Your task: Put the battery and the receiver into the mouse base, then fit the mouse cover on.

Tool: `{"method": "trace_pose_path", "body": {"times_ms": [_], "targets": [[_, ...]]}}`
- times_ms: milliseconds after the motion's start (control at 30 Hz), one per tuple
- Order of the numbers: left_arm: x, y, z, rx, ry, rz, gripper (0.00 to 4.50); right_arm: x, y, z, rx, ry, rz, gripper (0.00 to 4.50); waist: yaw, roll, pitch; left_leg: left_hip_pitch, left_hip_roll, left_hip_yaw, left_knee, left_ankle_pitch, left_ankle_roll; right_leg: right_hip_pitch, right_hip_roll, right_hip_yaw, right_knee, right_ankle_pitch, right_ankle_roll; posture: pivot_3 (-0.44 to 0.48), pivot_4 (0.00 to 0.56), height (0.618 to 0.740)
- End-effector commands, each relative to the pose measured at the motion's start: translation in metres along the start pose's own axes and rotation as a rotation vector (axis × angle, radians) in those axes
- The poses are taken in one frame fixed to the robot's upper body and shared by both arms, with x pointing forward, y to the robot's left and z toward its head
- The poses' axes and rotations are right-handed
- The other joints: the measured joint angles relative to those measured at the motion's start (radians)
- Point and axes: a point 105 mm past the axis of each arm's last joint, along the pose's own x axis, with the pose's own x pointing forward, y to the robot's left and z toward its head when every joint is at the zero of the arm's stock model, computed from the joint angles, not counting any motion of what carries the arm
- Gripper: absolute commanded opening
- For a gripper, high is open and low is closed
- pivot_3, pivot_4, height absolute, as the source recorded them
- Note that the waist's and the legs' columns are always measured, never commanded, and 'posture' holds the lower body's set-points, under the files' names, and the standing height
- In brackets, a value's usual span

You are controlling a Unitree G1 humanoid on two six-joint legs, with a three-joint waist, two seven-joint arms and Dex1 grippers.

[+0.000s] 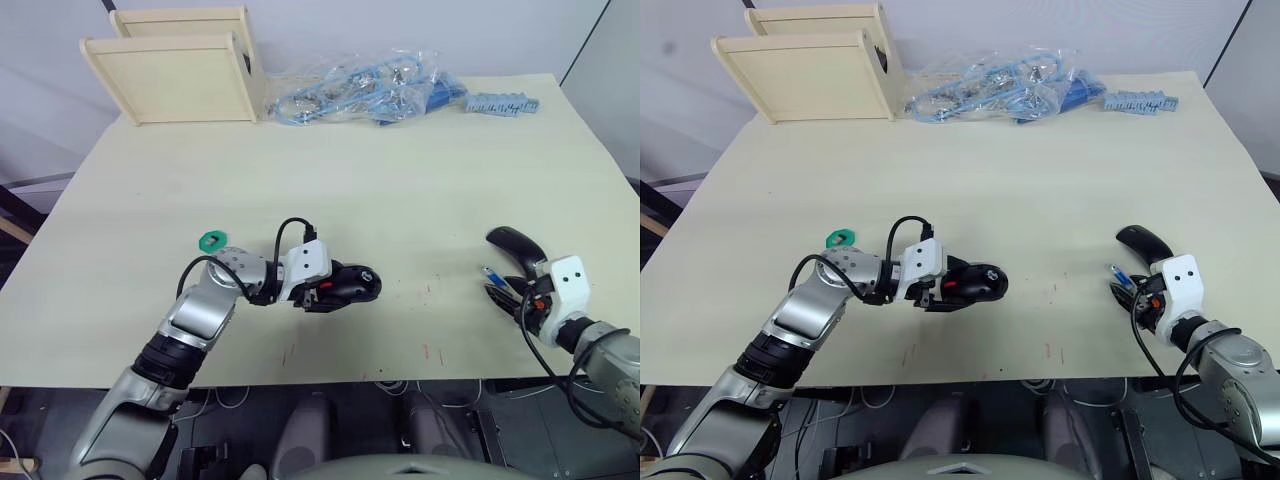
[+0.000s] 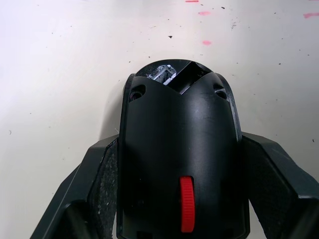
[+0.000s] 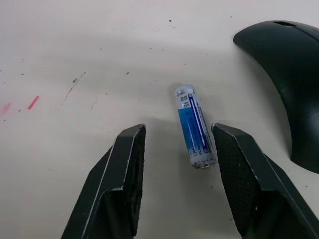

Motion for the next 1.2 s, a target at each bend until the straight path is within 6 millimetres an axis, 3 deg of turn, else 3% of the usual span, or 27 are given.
{"method": "trace_pose_path", "body": {"times_ms": [33,733,900,1033,1200], "targets": [[0.005,-0.012,-0.008,-0.014,0.03,-0.046,2.98,-0.003,-0.006,0.005,-0.015,-0.027,-0.037,2.23,0.0,0.0,0.0,0.0,0.0,0.0,0.0,0.0,0.0,0.0,0.0,0.0,0.0,0.0,0.0,0.0,0.15,0.74],[0.007,-0.012,-0.007,-0.013,0.028,-0.047,2.98,-0.001,-0.012,-0.003,0.009,-0.025,-0.069,2.23,0.0,0.0,0.0,0.0,0.0,0.0,0.0,0.0,0.0,0.0,0.0,0.0,0.0,0.0,0.0,0.0,0.15,0.74],[0.007,-0.013,-0.006,-0.014,0.027,-0.046,2.98,-0.002,-0.012,-0.003,-0.005,-0.025,-0.062,0.2,0.0,0.0,0.0,0.0,0.0,0.0,0.0,0.0,0.0,0.0,0.0,0.0,0.0,0.0,0.0,0.0,0.15,0.74],[0.007,-0.013,-0.006,-0.012,0.026,-0.045,2.98,-0.004,-0.009,0.001,-0.032,-0.035,-0.045,0.06,0.0,0.0,0.0,0.0,0.0,0.0,0.0,0.0,0.0,0.0,0.0,0.0,0.0,0.0,0.0,0.0,0.15,0.74],[0.007,-0.012,-0.006,-0.011,0.025,-0.043,2.98,-0.014,0.002,0.018,-0.209,-0.032,0.006,0.06,0.0,0.001,0.0,0.0,0.0,0.0,0.0,0.0,0.0,0.0,0.0,0.0,0.0,0.0,0.0,0.0,0.15,0.74]]}}
